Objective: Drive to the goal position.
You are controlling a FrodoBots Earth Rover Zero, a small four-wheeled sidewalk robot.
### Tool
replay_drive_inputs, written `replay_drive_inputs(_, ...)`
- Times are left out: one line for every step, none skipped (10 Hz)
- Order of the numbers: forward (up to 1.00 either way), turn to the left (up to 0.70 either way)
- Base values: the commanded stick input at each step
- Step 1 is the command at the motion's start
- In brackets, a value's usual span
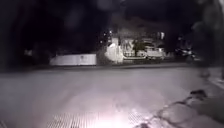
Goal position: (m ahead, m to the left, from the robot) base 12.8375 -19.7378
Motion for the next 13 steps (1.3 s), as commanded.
replay_drive_inputs(0.7,-0.35)
replay_drive_inputs(0.7,-0.35)
replay_drive_inputs(0.7,-0.35)
replay_drive_inputs(0.7,-0.35)
replay_drive_inputs(0.7,-0.31)
replay_drive_inputs(0.7,-0.14)
replay_drive_inputs(0.7,0.0)
replay_drive_inputs(0.7,0.0)
replay_drive_inputs(0.7,0.0)
replay_drive_inputs(0.7,0.0)
replay_drive_inputs(0.7,0.0)
replay_drive_inputs(0.7,0.0)
replay_drive_inputs(0.7,0.0)
